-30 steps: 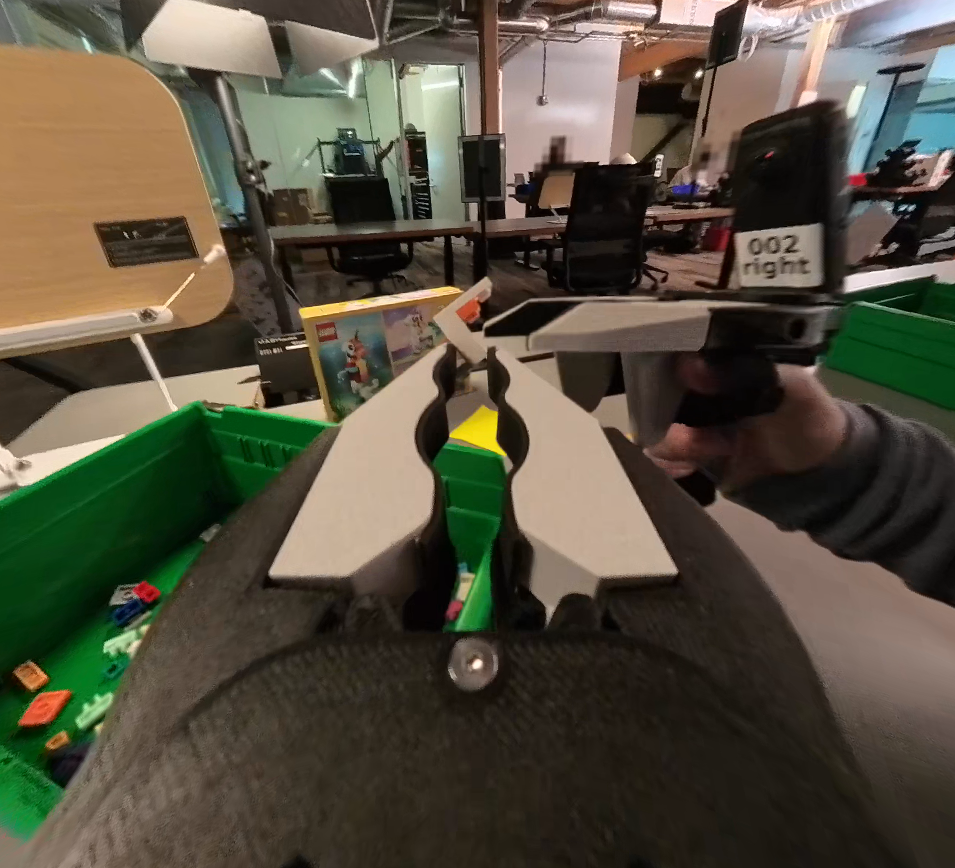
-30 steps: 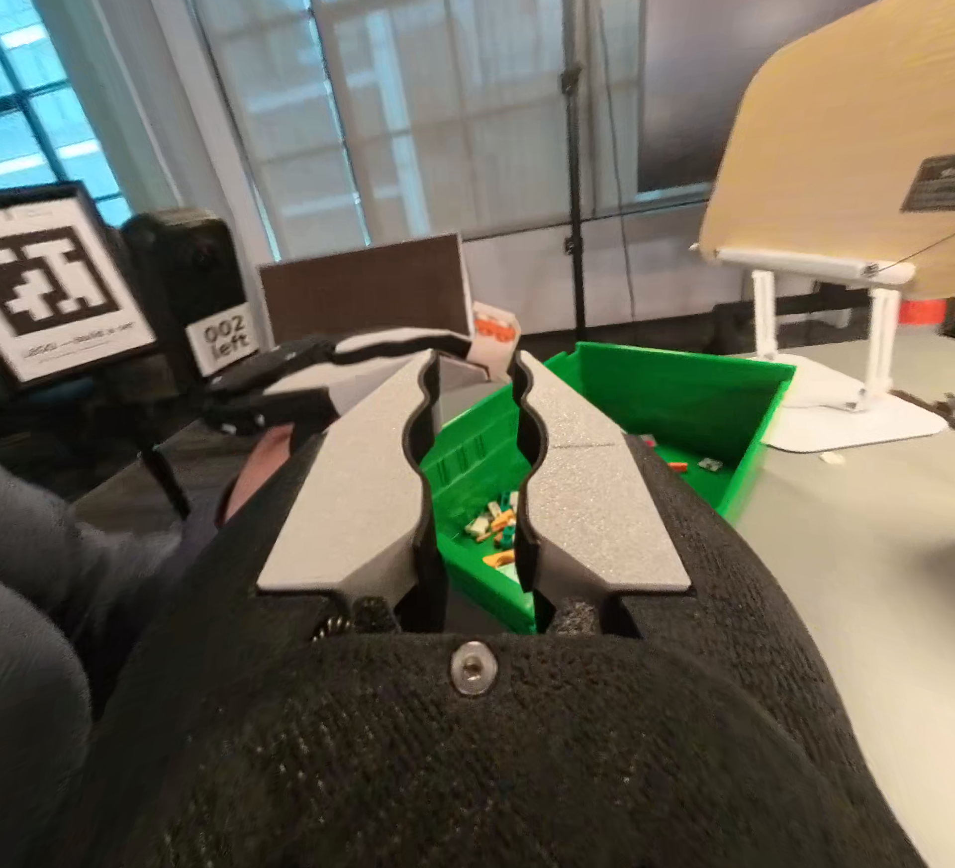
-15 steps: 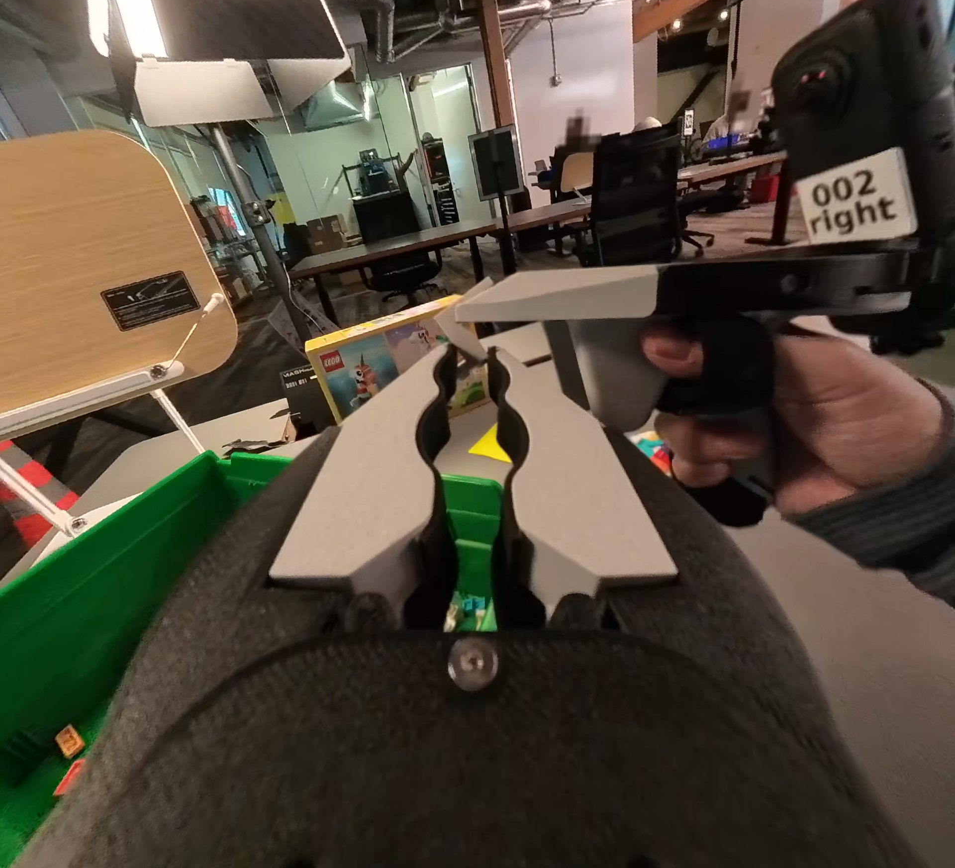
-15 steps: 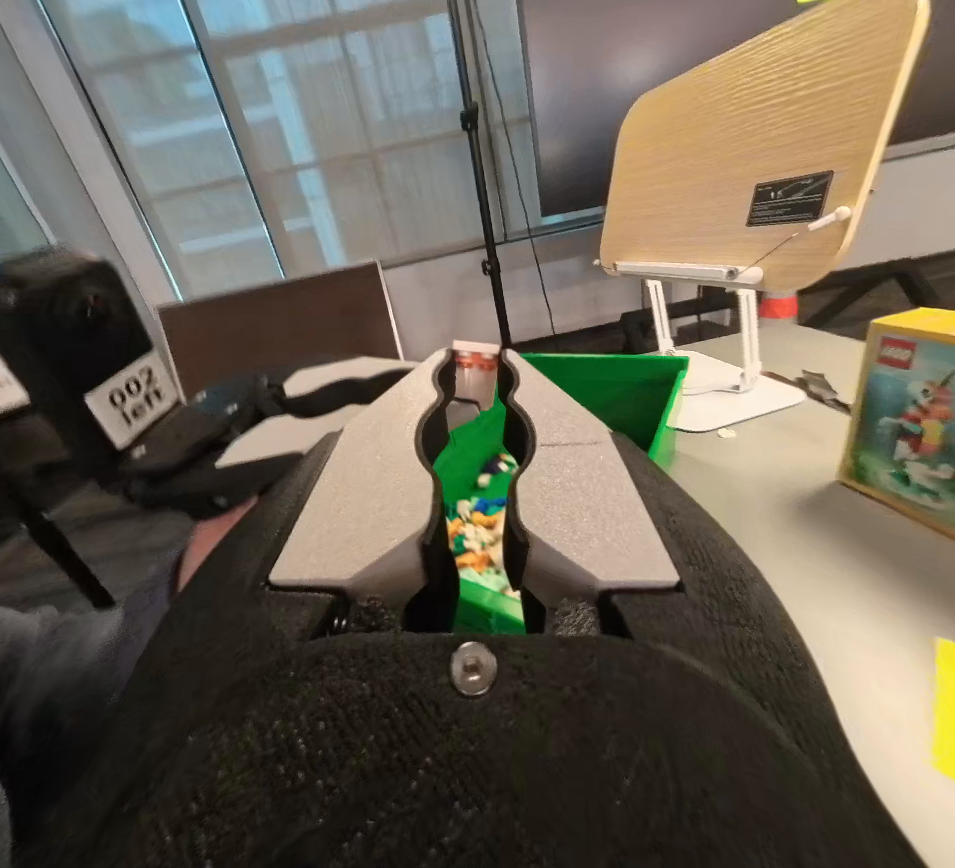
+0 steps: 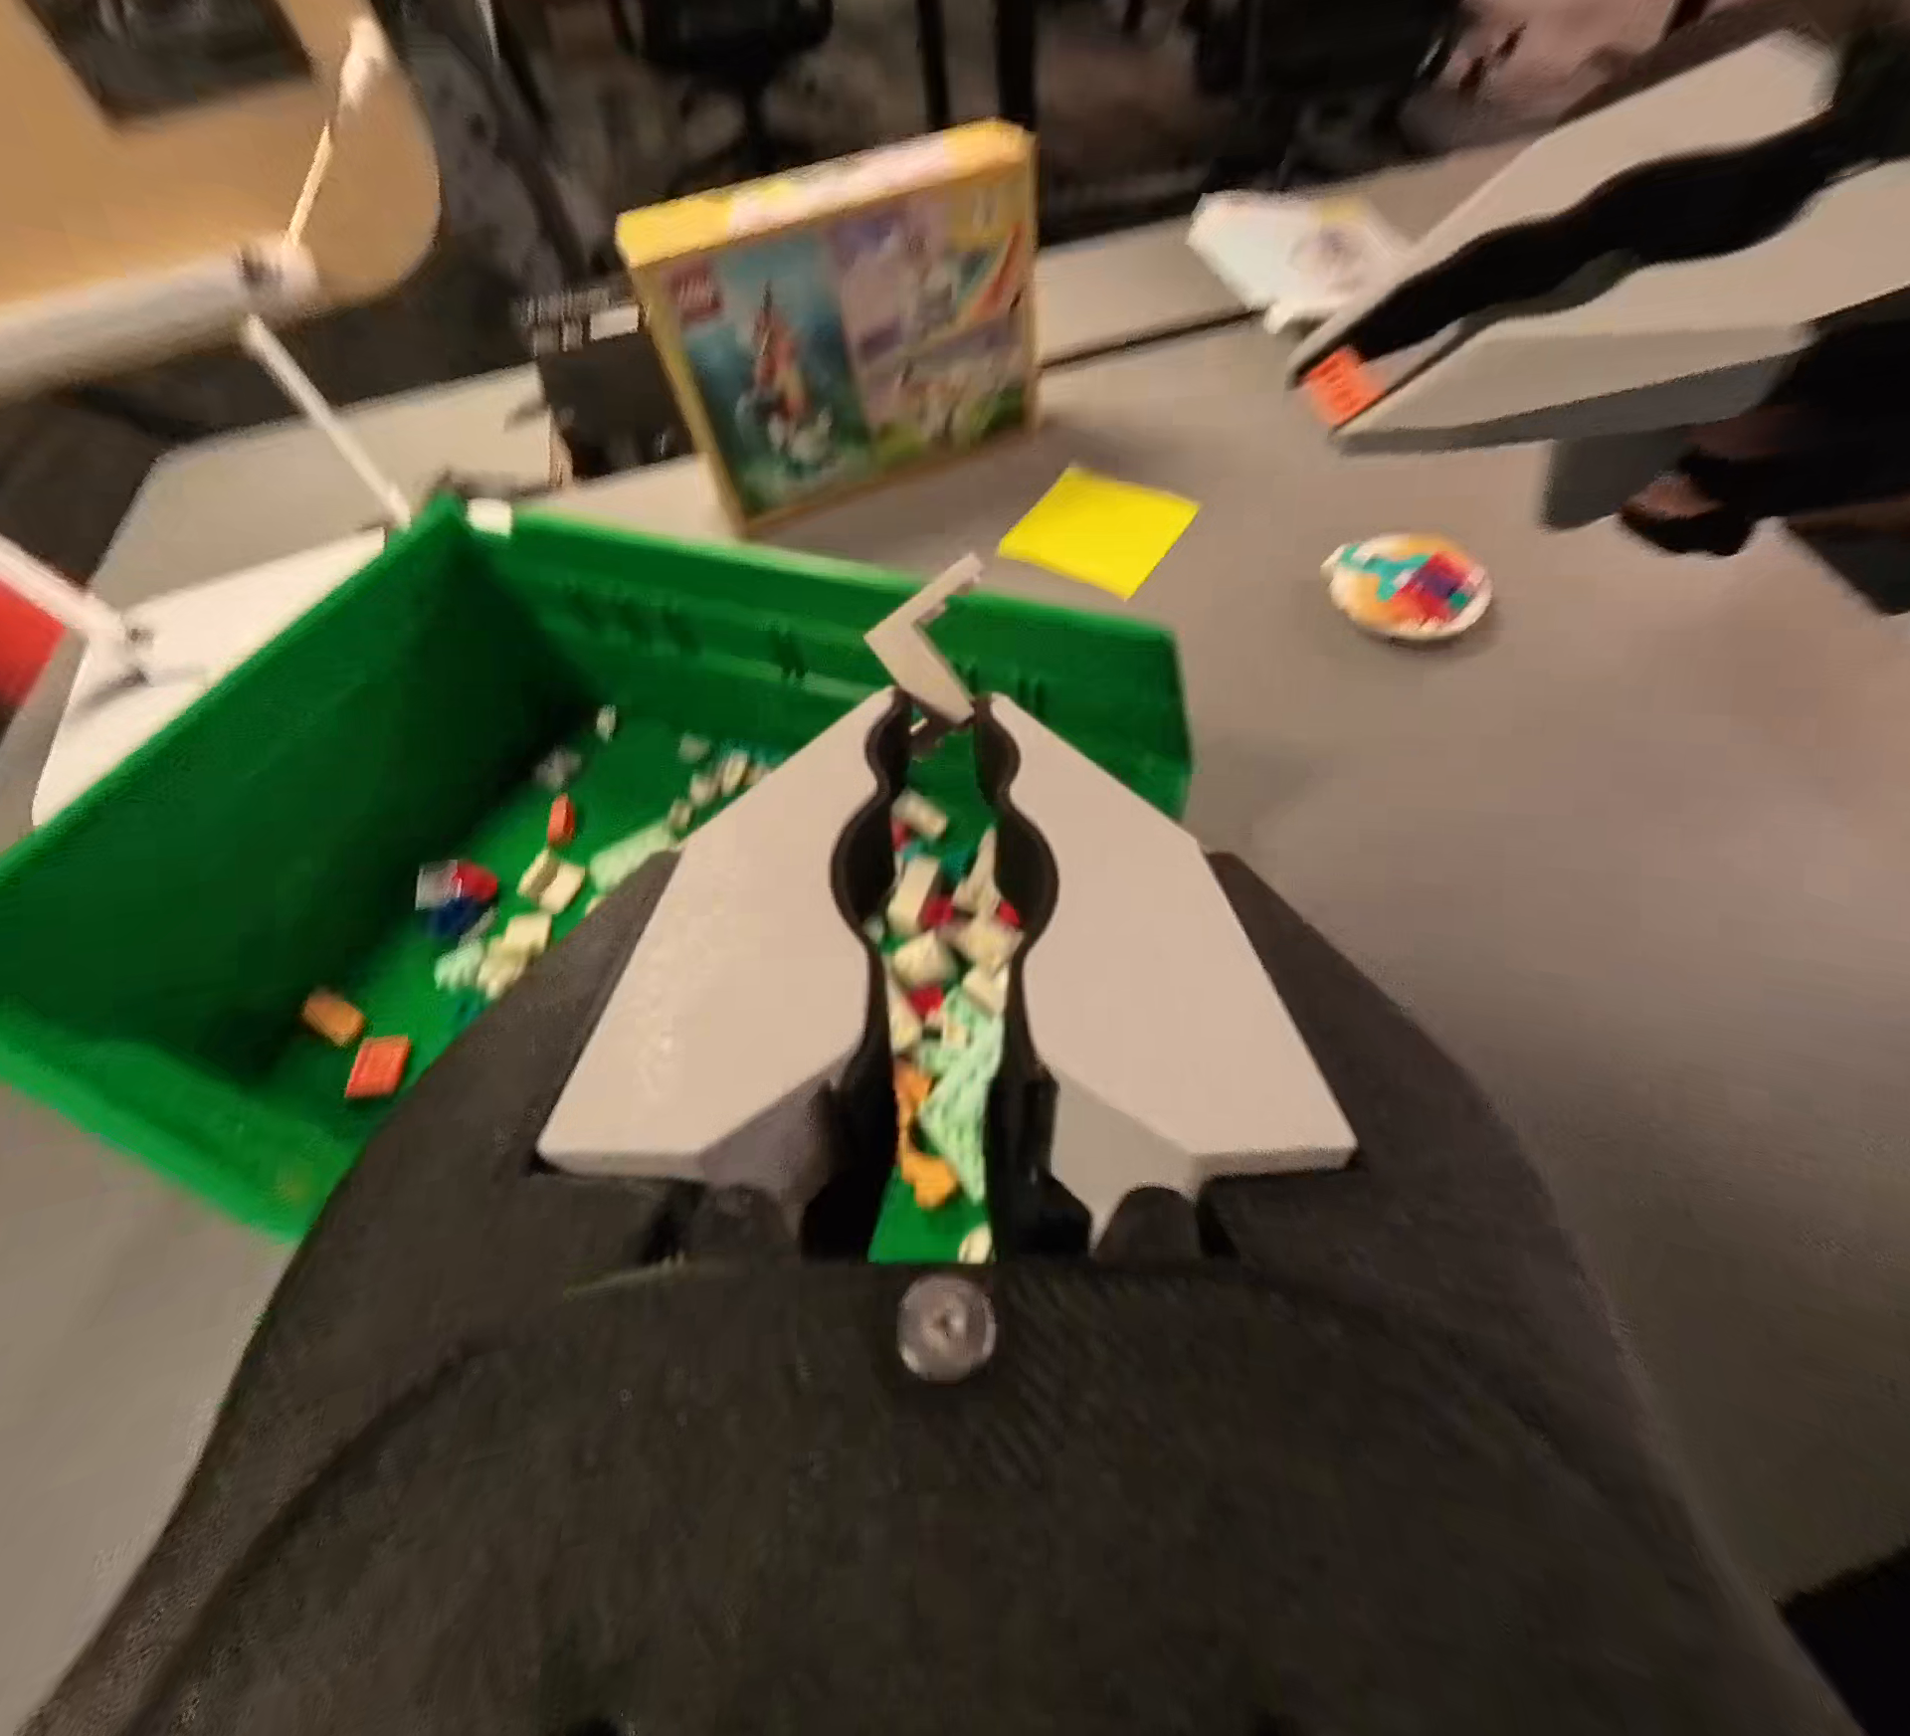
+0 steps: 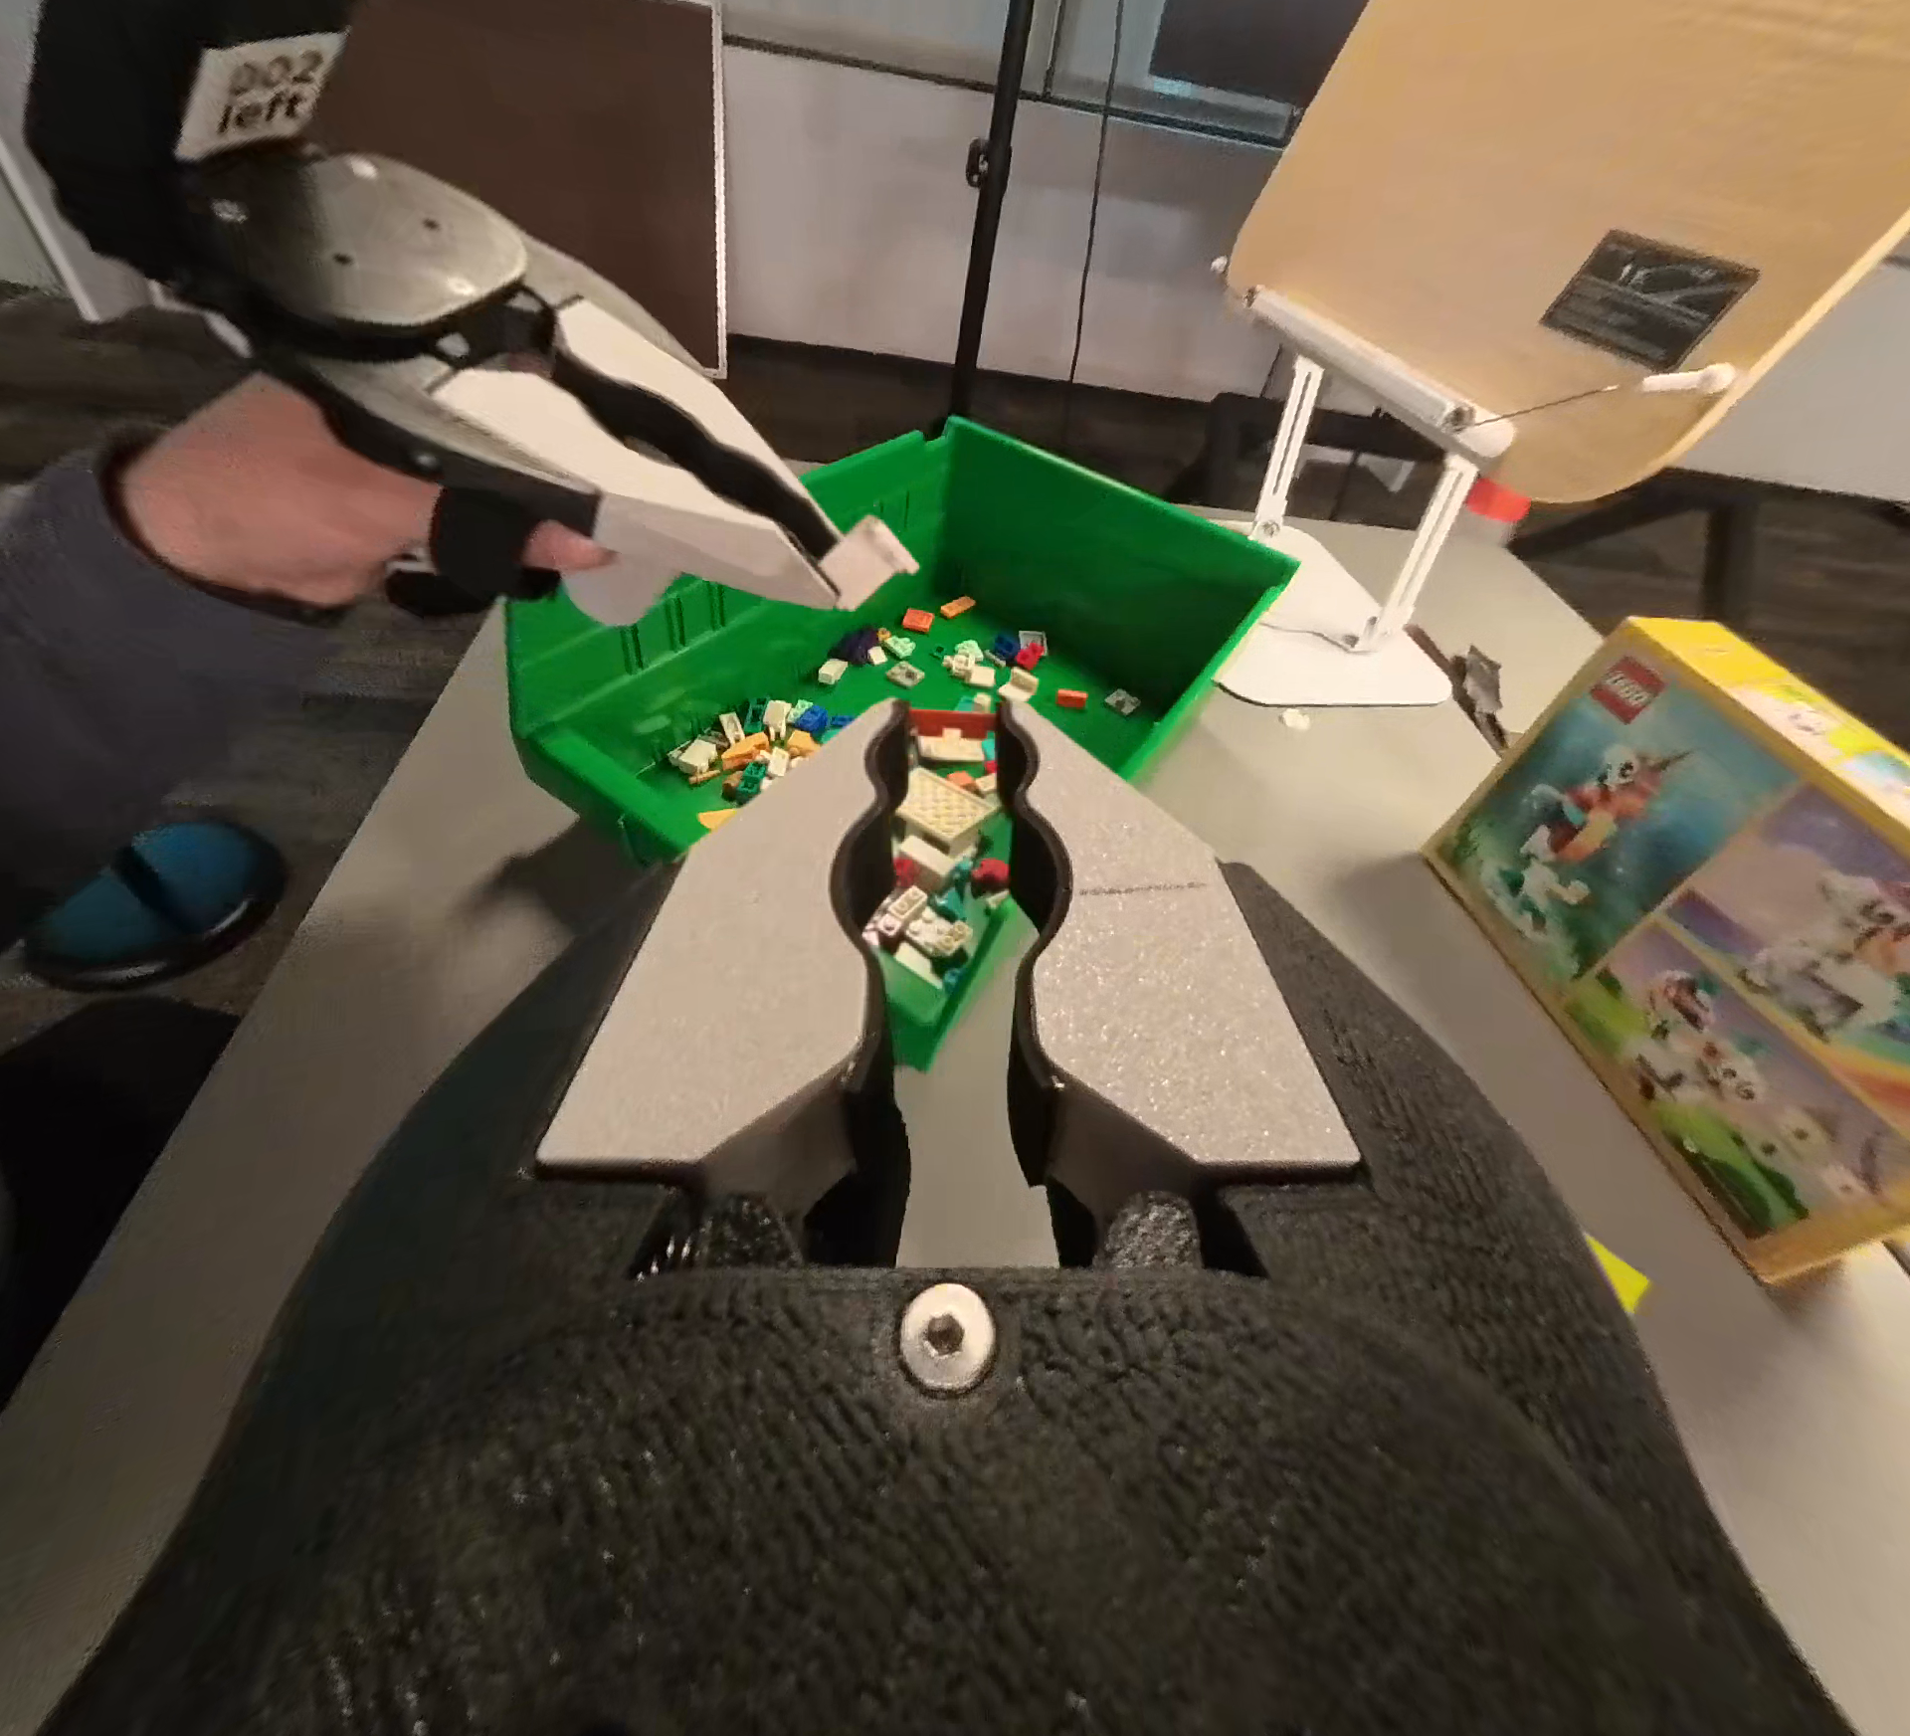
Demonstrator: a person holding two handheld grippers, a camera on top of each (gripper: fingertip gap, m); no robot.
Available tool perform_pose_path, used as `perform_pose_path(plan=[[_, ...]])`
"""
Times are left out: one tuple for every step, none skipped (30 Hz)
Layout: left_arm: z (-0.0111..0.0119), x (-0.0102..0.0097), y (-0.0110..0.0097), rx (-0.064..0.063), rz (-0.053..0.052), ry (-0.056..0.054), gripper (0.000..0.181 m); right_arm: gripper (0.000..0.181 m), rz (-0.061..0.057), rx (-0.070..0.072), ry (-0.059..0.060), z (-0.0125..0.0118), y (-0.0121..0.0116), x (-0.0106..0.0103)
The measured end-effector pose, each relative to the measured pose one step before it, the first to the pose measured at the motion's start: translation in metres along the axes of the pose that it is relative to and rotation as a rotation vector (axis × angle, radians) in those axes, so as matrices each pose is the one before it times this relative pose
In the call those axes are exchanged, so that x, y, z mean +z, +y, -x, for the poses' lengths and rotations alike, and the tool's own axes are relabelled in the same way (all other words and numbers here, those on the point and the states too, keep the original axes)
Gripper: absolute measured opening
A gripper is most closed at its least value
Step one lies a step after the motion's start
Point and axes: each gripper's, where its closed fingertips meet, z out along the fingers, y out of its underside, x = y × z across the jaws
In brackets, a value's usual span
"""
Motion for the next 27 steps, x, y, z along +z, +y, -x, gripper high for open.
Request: perform_pose_path(plan=[[0.00678,0.00062,0.00871,-0.0189,0.0562,-0.0211,0.011,0.013,0.0064,0.0044,-0.0069,0.00225,0.00245,0.00237],[0.00662,0.00148,0.0076,-0.0145,0.0465,-0.0255,0.013,0.013,0.0043,0.006,-0.0127,0.00285,0.00213,0.00285],[0.00447,0.00196,0.00657,-0.0064,0.0409,-0.0173,0.023,0.014,0.0042,0.0101,-0.0151,0.00315,0.00202,0.00384],[0.00445,0.0017,0.00444,-0.0087,0.0256,-0.0225,0.029,0.014,0.0083,0.0145,-0.0141,0.00316,0.00258,0.00502],[0.00346,0.00116,0.00307,-0.0058,0.0171,-0.0211,0.036,0.014,0.0136,0.0117,-0.0187,0.0045,0.00349,0.0064],[0.00235,0.00044,0.00133,-0.0014,0.0058,-0.0186,0.042,0.014,0.0225,0.0041,-0.0112,0.00375,0.00479,0.00747],[0.00159,-0.00009,0.00075,0.0002,0.0032,-0.0166,0.045,0.014,0.0256,-0.0045,0.0074,0.00132,0.00527,0.00801],[0.0016,-0.00091,-0.00011,0.0041,0.0015,-0.0207,0.051,0.014,0.0222,-0.0094,0.0095,0.00149,0.00456,0.00832],[0.00236,-0.00215,-0.0027,0.0113,-0.0149,-0.0288,0.057,0.017,0.0174,-0.0084,-0.0017,0.00337,0.00359,0.00849],[0.00185,-0.0035,-0.00455,0.0125,-0.0261,-0.0274,0.06,0.032,0.0122,-0.0036,-0.0008,0.00317,0.00236,0.00866],[0.00053,-0.00417,-0.00615,0.0094,-0.0331,-0.0189,0.062,0.045,0.0101,-0.0057,0.0039,0.00209,0.00179,0.00812],[-0.00017,-0.00487,-0.00698,0.0086,-0.0355,-0.0136,0.062,0.057,0.0053,-0.0112,0.0101,0.00103,0.00088,0.00669],[0.00055,-0.00521,-0.00761,0.0094,-0.0378,-0.0185,0.063,0.062,-0.002,-0.0137,0.0093,0.00077,-0.00056,0.00441],[0.00052,-0.00516,-0.00735,0.0136,-0.0352,-0.0165,0.063,0.067,-0.0108,-0.0093,0.0033,0.00127,-0.00219,0.00157],[-0.00036,-0.00468,-0.00628,0.0153,-0.0269,-0.0086,0.062,0.071,-0.0177,-0.0045,0.0001,0.00134,-0.00372,-0.00187],[-0.00115,-0.00412,-0.00519,0.0153,-0.0198,-0.0005,0.062,0.073,-0.0234,-0.005,0.0002,0.0008,-0.00469,-0.00569],[-0.00182,-0.00377,-0.0044,0.0148,-0.019,0.0055,0.062,0.073,-0.0245,-0.0078,0.0055,-0.00088,-0.0048,-0.00969],[-0.00257,-0.00375,-0.00377,0.0106,-0.0182,0.0117,0.062,0.074,-0.0204,-0.0126,0.0138,-0.00323,-0.00324,-0.01326],[-0.00365,-0.00347,-0.00304,0.0044,-0.017,0.0188,0.062,0.074,-0.0117,-0.0145,0.0283,-0.0071,0.00032,-0.01609],[-0.0048,-0.00312,-0.00342,-0.0027,-0.0233,0.0237,0.061,0.073,0.0032,-0.0075,0.043,-0.01158,0.00564,-0.0176],[-0.00685,-0.00259,-0.00377,-0.0064,-0.0299,0.0321,0.061,0.072,0.0239,0.0082,0.0496,-0.01523,0.01224,-0.01744],[-0.00898,-0.00137,-0.00312,-0.0034,-0.029,0.0415,0.059,0.072,0.0415,0.0235,0.0501,-0.01738,0.01839,-0.01577],[-0.00945,0.00024,-0.0019,0.0023,-0.0231,0.0434,0.058,0.073,0.0469,0.0346,0.0471,-0.01802,0.02213,-0.01309],[-0.00746,0.0015,-0.00038,-0.0005,-0.0154,0.0319,0.057,0.073,0.0453,0.044,0.0366,-0.01634,0.02278,-0.01021],[-0.00551,0.00243,0.00078,-0.0005,-0.0086,0.0213,0.057,0.074,0.0331,0.0482,0.0181,-0.01184,0.02002,-0.00779],[-0.00464,0.00315,0.00226,-0.0004,0.0,0.0172,0.057,0.074,0.0196,0.0432,0.0078,-0.00793,0.0159,-0.00621],[-0.00471,0.0035,0.0035,-0.0049,0.0118,0.0196,0.056,0.075,0.0114,0.0258,0.0125,-0.00599,0.01258,-0.00553]])
